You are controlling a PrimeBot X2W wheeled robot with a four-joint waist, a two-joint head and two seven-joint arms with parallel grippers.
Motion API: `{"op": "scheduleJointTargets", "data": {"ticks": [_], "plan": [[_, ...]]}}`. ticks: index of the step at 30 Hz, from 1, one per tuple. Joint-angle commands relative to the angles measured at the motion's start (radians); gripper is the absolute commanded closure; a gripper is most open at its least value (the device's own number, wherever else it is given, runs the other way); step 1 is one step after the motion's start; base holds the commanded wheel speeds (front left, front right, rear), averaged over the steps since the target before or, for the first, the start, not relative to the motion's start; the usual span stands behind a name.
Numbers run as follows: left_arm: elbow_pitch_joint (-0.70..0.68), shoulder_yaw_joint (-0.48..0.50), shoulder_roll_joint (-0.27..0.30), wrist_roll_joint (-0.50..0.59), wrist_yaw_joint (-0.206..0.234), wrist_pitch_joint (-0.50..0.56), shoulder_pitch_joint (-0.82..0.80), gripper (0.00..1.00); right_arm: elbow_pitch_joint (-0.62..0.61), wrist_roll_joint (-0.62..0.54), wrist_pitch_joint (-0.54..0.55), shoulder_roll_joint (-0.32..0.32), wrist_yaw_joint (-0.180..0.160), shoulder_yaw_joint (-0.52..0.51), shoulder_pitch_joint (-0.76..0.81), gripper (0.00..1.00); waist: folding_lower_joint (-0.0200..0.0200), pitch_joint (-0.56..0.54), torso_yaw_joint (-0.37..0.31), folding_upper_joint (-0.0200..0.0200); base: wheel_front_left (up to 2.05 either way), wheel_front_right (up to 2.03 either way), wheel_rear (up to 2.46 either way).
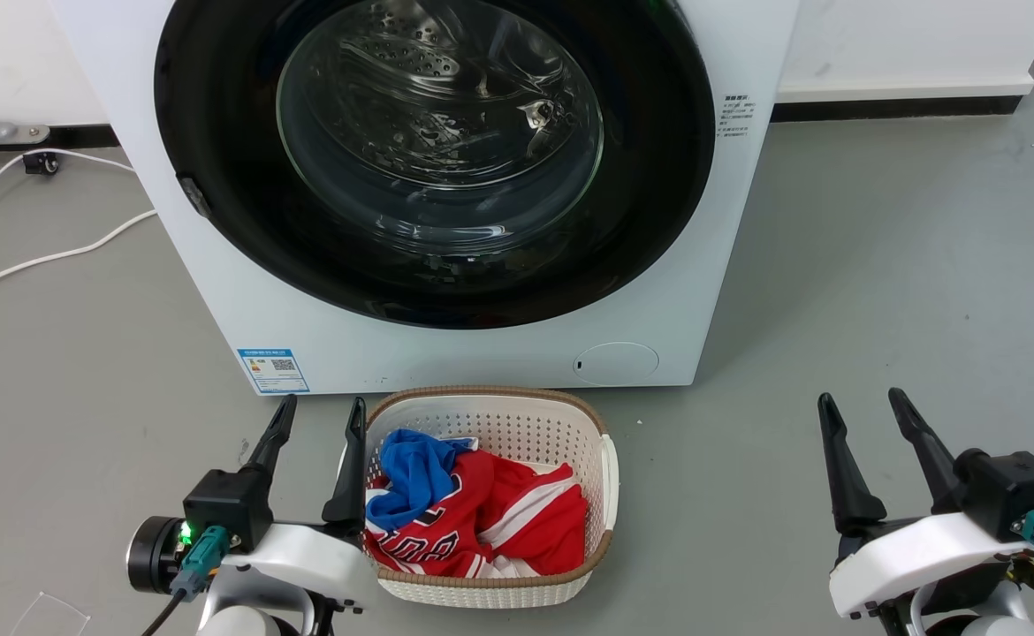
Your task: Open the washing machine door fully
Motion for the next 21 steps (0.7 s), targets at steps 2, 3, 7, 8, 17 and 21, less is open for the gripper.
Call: {"op": "scheduleJointTargets", "data": {"ticks": [2, 3, 7, 8, 17, 21], "plan": [[-0.005, 0.003, 0.0, 0.022, 0.005, -0.011, 0.006, 0.0, -0.011, -0.02, -0.002, 0.002, 0.002, -0.002, 0.003, 0.0, -0.0001, 0.0, 0.0, 0.0, 0.0, 0.0, 0.0], [-0.002, 0.003, -0.001, 0.028, 0.005, -0.012, 0.007, 0.0, -0.012, -0.022, -0.003, 0.002, 0.002, -0.004, 0.004, 0.0, -0.0001, 0.0, 0.0, 0.0, 0.0, 0.0, 0.0], [0.004, 0.01, -0.01, 0.045, 0.003, -0.02, 0.008, 0.0, -0.015, -0.034, -0.008, 0.002, 0.002, -0.013, 0.008, 0.0, -0.0001, 0.0, -0.001, 0.0, 0.0, 0.0, 0.0], [0.008, 0.012, -0.013, 0.046, 0.002, -0.022, 0.01, 0.0, -0.015, -0.039, -0.009, 0.002, 0.002, -0.014, 0.009, 0.0, -0.0001, -0.001, -0.001, 0.0, 0.0, 0.0, 0.0], [0.051, 0.022, -0.024, 0.078, -0.007, -0.038, 0.012, 0.0, -0.009, -0.07, -0.019, 0.002, 0.001, -0.017, 0.021, 0.0, -0.0001, -0.009, -0.003, 0.0, 0.0, 0.0, 0.0], [0.068, 0.027, -0.032, 0.089, -0.012, -0.046, 0.008, 0.0, -0.008, -0.082, -0.023, 0.003, 0.001, -0.016, 0.022, 0.0, -0.0001, -0.009, -0.003, 0.0, 0.0, 0.0, 0.0]]}}
